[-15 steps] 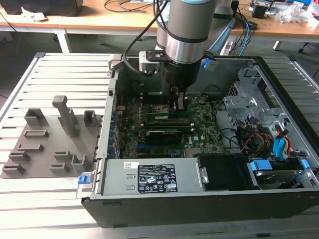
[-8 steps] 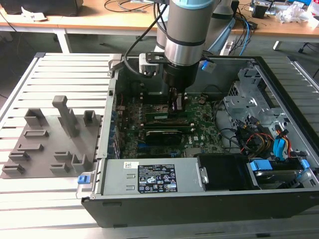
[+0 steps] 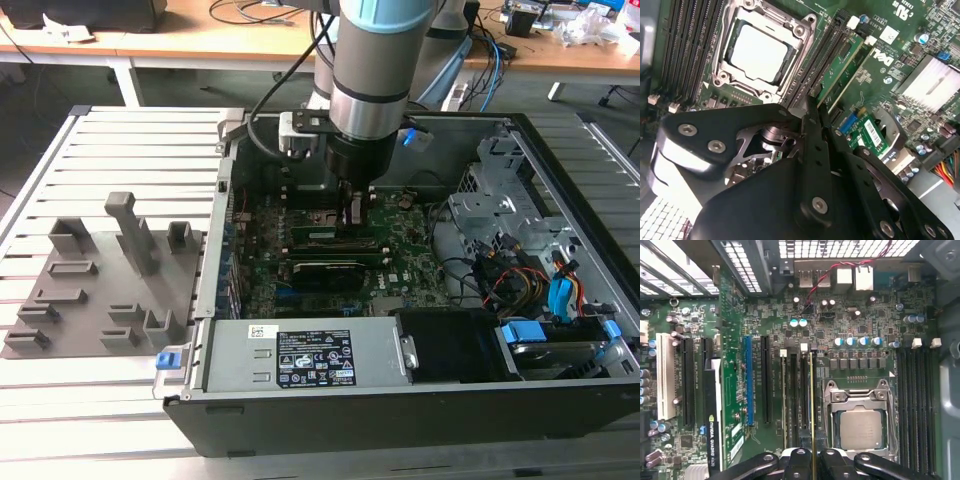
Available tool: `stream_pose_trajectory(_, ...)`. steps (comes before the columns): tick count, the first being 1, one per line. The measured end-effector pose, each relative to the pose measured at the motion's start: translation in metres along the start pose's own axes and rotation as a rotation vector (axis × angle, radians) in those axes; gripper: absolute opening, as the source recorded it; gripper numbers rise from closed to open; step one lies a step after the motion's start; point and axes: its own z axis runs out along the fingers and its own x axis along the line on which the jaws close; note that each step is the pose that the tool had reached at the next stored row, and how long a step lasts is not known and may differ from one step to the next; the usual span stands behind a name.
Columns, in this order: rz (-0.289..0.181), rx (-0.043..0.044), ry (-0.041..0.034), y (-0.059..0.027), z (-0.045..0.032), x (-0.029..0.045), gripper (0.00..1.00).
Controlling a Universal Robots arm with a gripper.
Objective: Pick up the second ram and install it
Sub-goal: 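Insert the second ram into the second slot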
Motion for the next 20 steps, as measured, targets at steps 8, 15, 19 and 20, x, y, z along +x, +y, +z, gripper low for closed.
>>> stream_pose_trajectory(8, 0.0, -0.0011, 0.0, -0.0005, 0.0172, 0.0004, 0.14)
stream_pose_trajectory(15, -0.007, -0.0012, 0.0, -0.0005, 0.0146, 0.0003, 0.14)
stream_pose_trajectory(19, -0.011, -0.0017, 0.0007, -0.0005, 0.015, 0.0005, 0.14)
stream_pose_trajectory(20, -0.017, -0.0018, 0.0005, -0.0006, 0.0152, 0.0005, 0.14)
